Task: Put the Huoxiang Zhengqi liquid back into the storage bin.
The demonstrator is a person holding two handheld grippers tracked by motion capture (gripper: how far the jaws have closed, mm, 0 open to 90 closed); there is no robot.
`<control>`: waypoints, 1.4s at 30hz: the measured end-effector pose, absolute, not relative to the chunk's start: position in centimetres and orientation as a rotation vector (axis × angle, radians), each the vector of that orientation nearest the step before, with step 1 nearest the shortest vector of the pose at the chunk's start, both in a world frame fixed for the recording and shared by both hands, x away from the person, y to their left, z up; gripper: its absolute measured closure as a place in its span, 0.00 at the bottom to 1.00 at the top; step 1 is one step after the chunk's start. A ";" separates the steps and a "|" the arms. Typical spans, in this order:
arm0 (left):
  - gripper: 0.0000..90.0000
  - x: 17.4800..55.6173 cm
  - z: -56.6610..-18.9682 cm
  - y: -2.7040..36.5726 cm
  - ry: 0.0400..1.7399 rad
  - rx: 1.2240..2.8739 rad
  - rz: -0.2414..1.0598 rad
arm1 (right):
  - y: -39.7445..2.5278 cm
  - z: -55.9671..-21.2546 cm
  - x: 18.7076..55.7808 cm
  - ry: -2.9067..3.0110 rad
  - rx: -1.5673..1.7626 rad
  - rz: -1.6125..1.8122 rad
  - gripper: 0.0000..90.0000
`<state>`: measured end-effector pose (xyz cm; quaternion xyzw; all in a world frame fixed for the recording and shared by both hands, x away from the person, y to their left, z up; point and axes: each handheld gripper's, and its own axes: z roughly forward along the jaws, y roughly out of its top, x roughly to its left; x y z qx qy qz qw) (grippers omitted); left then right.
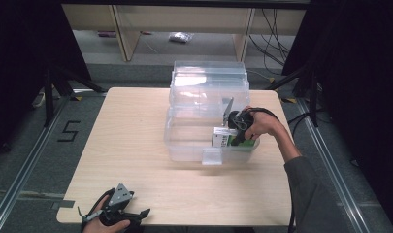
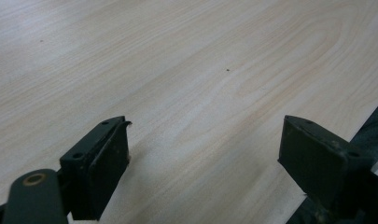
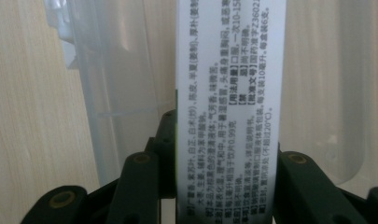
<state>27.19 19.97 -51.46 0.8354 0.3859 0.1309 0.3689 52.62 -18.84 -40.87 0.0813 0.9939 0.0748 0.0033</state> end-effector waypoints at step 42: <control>0.17 27.2 -51.3 20.0 0.980 2.157 0.333 | -21.2 -35.9 51.2 2.959 0.518 0.440 0.52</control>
